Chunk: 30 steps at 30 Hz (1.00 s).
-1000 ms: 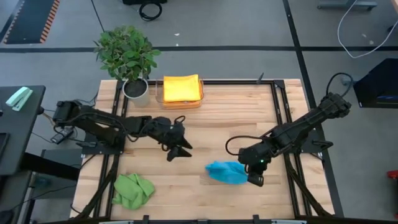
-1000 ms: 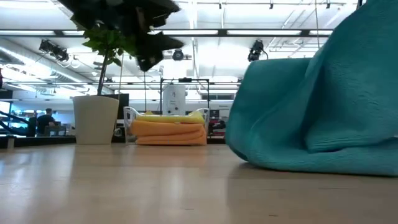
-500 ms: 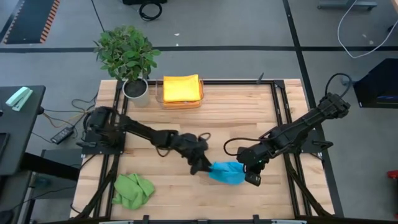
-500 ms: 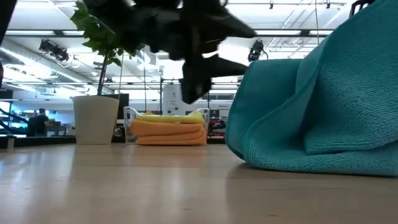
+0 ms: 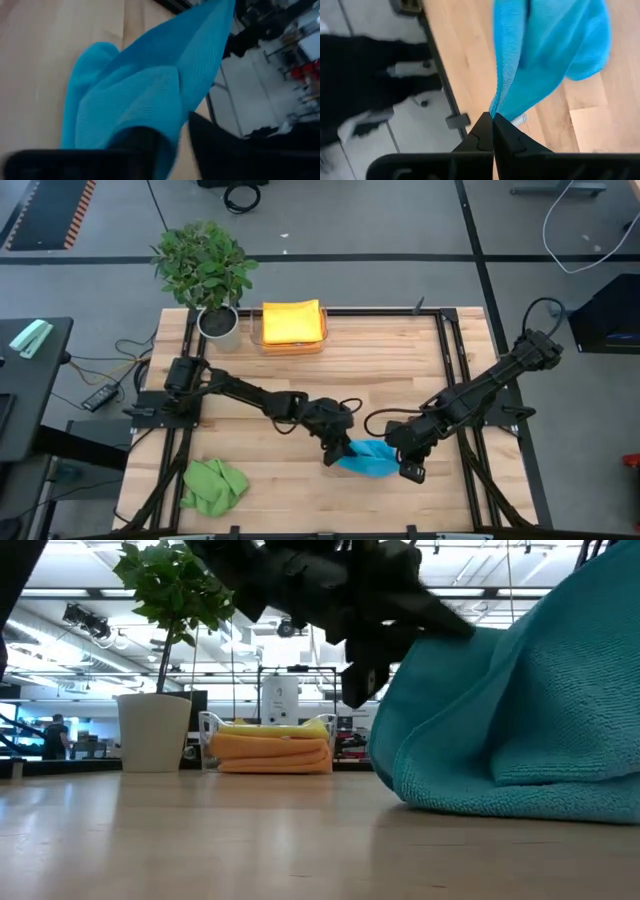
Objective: Fold microfiber towels
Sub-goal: Fold the blue microfiber cloth
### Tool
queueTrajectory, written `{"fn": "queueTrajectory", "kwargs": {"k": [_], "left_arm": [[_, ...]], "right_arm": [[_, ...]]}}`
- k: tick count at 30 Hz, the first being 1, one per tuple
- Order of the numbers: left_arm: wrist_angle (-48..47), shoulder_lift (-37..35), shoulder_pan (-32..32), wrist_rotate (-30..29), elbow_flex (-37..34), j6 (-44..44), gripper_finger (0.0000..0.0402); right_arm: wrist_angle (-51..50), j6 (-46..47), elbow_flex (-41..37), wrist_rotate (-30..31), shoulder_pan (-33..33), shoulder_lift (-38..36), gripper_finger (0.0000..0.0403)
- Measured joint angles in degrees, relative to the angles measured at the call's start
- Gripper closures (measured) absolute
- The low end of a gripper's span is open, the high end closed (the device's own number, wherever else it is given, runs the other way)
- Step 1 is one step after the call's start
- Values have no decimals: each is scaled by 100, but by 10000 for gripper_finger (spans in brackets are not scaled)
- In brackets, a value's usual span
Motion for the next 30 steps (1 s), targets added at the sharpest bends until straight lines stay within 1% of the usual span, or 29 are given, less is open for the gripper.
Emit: {"fn": "queueTrajectory", "kwargs": {"k": [2, 3, 5, 6, 8, 9, 10, 11, 12, 14, 16, 17, 18, 19, 20, 21, 23, 25, 27, 28, 30], "left_arm": [[-240, -97, 94, 9, 0, 243, 366], [-518, -239, 193, 15, -10, 387, 381], [-951, -710, 498, -52, 7, 685, 387], [-1251, -1024, 667, -146, 35, 878, 391], [-1793, -1660, 1023, -391, 134, 1327, 394], [-2011, -1934, 1198, -556, 203, 1527, 394], [-2231, -2203, 1358, -685, 291, 1714, 394], [-2483, -2426, 1515, -760, 403, 1901, 395], [-2633, -2606, 1672, -794, 544, 2065, 396], [-2972, -2862, 1963, -823, 885, 2320, 396], [-3372, -2974, 2186, -847, 1273, 2566, 396], [-3663, -2981, 2262, -867, 1446, 2688, 397], [-3944, -2974, 2319, -879, 1609, 2815, 397], [-4197, -2966, 2329, -885, 1722, 2953, 397], [-4453, -2966, 2286, -886, 1783, 3057, 397], [-4715, -2968, 2203, -872, 1792, 3091, 397], [-5241, -2972, 1918, -862, 1642, 3123, 398], [-5592, -2969, 1489, -1061, 1179, 3025, 398], [-5310, -2961, 956, -1352, 411, 2703, 398], [-4983, -2957, 678, -1483, -62, 2505, 398], [-3906, -2864, 113, -1679, -1088, 1939, 398]], "right_arm": [[-29, -253, 0, -136, 64, -30, 402], [-122, -397, 11, -281, 99, -56, 402], [-666, -715, 162, -488, 216, -153, 402], [-1131, -877, 312, -516, 268, -199, 402], [-2229, -1298, 687, -412, 323, -273, 402], [-2829, -1523, 908, -228, 321, -294, 402], [-3448, -1764, 1170, 58, 297, -309, 402], [-3932, -2036, 1440, 490, 241, -322, 402], [-3997, -2400, 1680, 996, 184, -356, 402], [-3560, -3526, 1927, 2058, 100, -629, 402], [-3363, -4643, 2256, 3351, -24, -804, 402], [-3390, -5077, 2417, 3889, -102, -811, 402], [-3470, -5439, 2547, 4290, -219, -842, 402], [-3442, -5692, 2636, 4504, -335, -827, 402], [-3344, -5809, 2680, 4554, -458, -811, 402], [-3267, -5837, 2672, 4452, -580, -809, 402], [-3138, -5783, 2451, 3863, -677, -731, 402], [-2851, -5624, 1951, 3251, -566, -598, 402], [-2139, -5415, 1151, 2779, -287, -397, 402], [-1563, -5328, 648, 2564, -119, -282, 402], [-216, -5151, -301, 2206, 245, -13, 402]]}}
